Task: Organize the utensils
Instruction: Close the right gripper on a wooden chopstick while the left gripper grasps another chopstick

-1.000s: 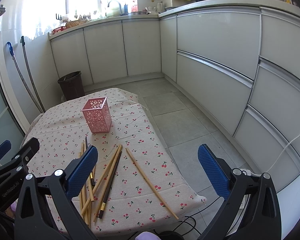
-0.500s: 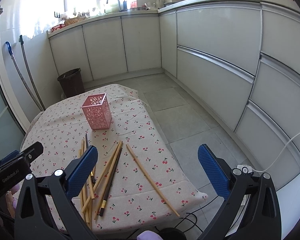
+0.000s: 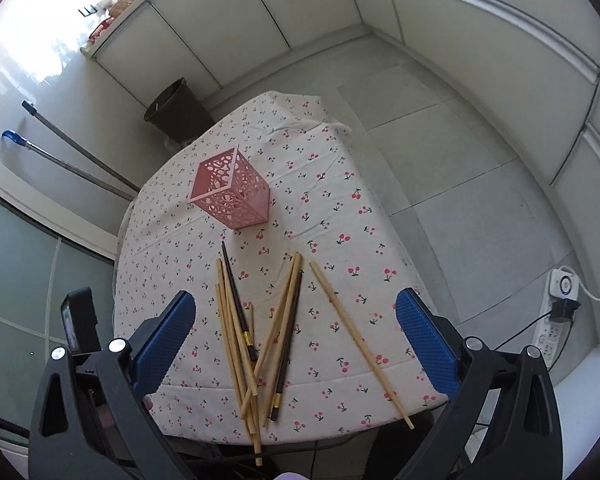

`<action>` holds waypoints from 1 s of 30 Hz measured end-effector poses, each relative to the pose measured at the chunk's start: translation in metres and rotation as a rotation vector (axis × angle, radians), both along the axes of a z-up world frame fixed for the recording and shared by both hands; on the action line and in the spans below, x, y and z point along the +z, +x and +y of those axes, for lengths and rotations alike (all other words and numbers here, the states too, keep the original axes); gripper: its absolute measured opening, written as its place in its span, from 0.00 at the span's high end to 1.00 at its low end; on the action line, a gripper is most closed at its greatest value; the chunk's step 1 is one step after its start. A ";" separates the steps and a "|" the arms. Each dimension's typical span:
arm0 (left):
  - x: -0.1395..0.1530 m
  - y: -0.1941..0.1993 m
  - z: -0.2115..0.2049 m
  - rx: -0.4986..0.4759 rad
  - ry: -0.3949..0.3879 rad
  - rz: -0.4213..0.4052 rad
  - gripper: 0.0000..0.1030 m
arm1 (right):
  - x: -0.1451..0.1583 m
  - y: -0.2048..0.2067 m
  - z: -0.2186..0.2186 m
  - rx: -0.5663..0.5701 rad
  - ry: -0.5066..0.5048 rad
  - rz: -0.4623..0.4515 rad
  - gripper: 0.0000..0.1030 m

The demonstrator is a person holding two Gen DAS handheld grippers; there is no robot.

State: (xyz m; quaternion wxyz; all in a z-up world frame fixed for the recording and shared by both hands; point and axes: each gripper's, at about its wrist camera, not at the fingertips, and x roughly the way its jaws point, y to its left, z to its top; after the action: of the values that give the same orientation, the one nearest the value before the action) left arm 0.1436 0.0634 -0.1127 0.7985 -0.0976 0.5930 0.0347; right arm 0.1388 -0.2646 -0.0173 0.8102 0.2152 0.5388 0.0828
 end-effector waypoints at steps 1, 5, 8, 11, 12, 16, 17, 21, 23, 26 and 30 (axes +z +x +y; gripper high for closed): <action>-0.003 0.007 0.000 0.004 0.007 0.009 0.13 | -0.012 0.005 -0.001 -0.003 0.023 0.023 0.05; -0.011 0.032 0.001 0.010 0.007 0.034 0.21 | -0.060 0.020 -0.008 -0.005 0.032 0.187 0.05; -0.017 0.044 0.006 0.038 0.027 0.037 0.33 | -0.064 0.025 -0.009 -0.002 0.019 0.178 0.05; -0.032 0.051 0.007 0.043 -0.013 0.106 0.48 | -0.065 0.029 -0.013 -0.017 0.064 0.185 0.05; -0.037 0.052 0.006 0.033 -0.027 0.121 0.49 | -0.066 0.031 -0.013 -0.019 0.075 0.193 0.05; -0.042 0.054 0.000 0.007 -0.035 0.131 0.53 | -0.070 0.034 -0.010 -0.014 0.094 0.211 0.05; -0.042 0.055 -0.001 0.006 -0.030 0.127 0.53 | -0.070 0.035 -0.009 -0.013 0.097 0.213 0.05; -0.038 0.055 -0.002 0.012 -0.052 0.130 0.53 | -0.069 0.034 -0.008 -0.009 0.098 0.212 0.05; -0.038 0.055 -0.004 0.010 -0.054 0.128 0.53 | -0.070 0.034 -0.008 -0.012 0.098 0.212 0.05; -0.044 0.052 -0.011 0.010 -0.043 0.155 0.53 | -0.073 0.034 -0.007 -0.005 0.090 0.222 0.05; -0.053 0.047 -0.027 -0.011 0.021 0.152 0.53 | -0.077 0.034 -0.005 0.000 0.057 0.230 0.05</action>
State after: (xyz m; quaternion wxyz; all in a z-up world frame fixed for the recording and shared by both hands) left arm 0.1905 0.0360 -0.1658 0.7522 -0.0831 0.6522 0.0438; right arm 0.1725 -0.2701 -0.0943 0.7367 0.2460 0.6256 0.0729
